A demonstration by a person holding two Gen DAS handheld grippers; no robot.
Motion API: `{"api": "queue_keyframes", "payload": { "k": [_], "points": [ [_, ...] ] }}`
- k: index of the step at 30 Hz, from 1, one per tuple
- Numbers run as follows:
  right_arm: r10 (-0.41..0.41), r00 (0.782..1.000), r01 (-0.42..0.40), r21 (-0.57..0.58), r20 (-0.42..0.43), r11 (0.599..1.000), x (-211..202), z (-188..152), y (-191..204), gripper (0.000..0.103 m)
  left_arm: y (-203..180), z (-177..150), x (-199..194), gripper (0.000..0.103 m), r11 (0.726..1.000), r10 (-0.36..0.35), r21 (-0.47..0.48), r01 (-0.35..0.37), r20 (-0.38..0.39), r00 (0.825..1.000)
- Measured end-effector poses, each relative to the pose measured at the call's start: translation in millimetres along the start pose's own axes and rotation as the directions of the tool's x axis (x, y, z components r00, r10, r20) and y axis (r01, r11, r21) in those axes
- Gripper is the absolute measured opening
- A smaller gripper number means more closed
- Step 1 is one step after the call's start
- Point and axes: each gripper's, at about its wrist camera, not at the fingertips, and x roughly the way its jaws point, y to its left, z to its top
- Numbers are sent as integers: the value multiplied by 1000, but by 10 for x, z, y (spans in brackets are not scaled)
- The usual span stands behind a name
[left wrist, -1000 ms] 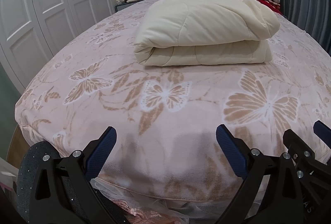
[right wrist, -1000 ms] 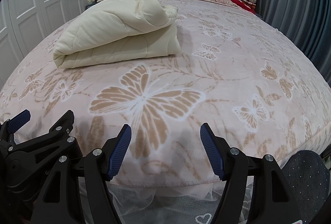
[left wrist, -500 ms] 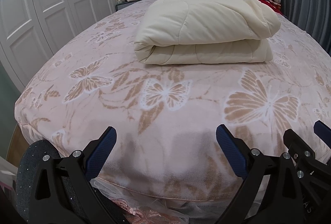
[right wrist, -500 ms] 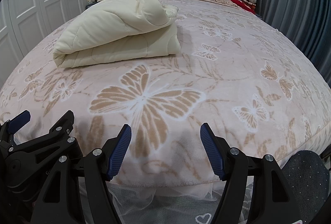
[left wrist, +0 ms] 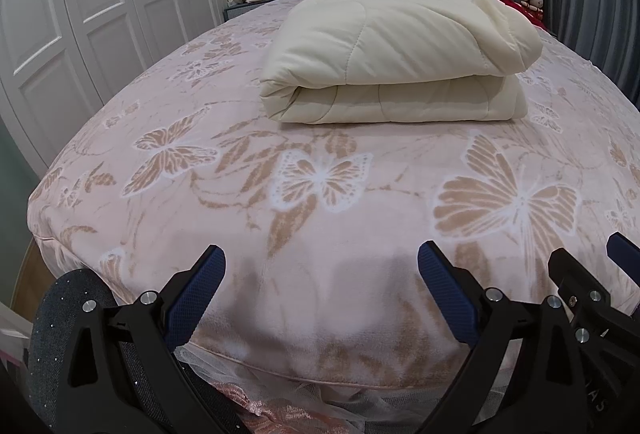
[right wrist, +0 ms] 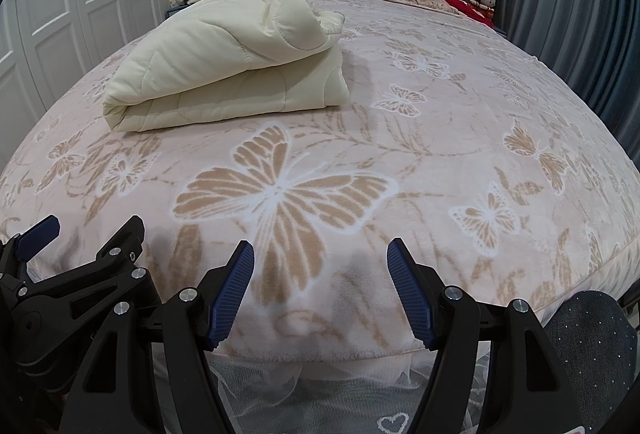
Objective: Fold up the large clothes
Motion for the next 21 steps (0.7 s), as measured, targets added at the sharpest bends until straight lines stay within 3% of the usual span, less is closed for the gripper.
{"api": "queue_keyframes", "payload": {
  "k": [21],
  "points": [
    [-7,1000,7,13,8,1000,-15,6,8,67,-37,10,-15,94,1000,11,15,-11,10,1000]
  ]
}}
